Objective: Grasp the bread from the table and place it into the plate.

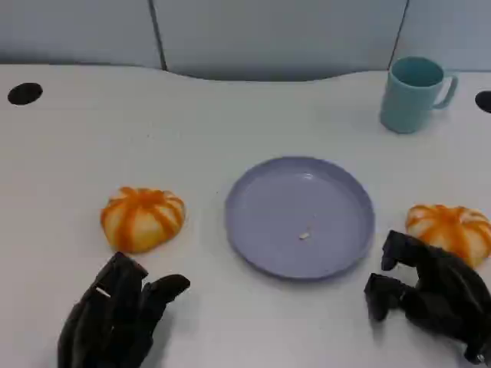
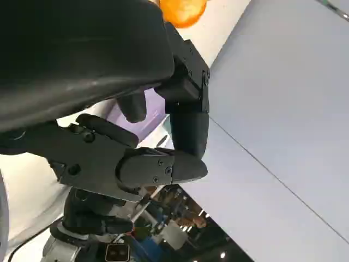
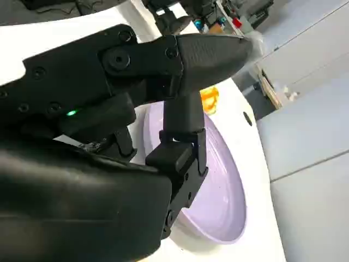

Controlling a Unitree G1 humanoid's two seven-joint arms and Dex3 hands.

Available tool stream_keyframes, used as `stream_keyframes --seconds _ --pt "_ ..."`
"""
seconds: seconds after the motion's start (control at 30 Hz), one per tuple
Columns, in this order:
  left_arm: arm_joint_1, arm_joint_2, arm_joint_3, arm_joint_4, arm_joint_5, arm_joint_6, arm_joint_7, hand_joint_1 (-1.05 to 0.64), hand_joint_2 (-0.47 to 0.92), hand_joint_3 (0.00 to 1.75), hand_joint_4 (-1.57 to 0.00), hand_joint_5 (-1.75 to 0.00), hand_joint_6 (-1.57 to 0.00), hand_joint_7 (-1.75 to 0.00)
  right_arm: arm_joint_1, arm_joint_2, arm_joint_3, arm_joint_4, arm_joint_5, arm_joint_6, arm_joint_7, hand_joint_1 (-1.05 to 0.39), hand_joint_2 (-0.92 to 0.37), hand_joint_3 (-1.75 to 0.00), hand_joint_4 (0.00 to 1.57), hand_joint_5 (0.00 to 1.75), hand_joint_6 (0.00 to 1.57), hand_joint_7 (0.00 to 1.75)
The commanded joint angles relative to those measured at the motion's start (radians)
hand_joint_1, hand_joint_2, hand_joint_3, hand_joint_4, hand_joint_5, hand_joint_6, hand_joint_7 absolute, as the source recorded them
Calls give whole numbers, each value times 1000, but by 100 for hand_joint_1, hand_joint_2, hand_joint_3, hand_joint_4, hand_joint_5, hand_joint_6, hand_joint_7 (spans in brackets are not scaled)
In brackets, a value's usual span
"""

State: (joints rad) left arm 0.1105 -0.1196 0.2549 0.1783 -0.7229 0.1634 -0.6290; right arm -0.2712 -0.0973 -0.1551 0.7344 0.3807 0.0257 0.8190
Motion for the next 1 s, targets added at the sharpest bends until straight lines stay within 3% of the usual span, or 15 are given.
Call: stream_keyframes --seconds 0.03,0.23,1.0 --pt "3 7 8 0 -2 -2 2 -47 92 41 -71 -175 -52 -153 26 -12 -1 8 -14 8 -13 -51 -92 -34 76 172 68 149" --pt "1 8 7 1 8 -13 2 -48 92 44 -71 -175 -53 -154 26 -15 0 -5 -12 41 -25 -52 -92 -32 76 172 69 150" --pt "1 7 11 0 -1 0 5 -47 92 42 -71 -175 -54 -151 26 -8 -2 6 -9 20 -19 -51 -92 -32 77 171 69 150"
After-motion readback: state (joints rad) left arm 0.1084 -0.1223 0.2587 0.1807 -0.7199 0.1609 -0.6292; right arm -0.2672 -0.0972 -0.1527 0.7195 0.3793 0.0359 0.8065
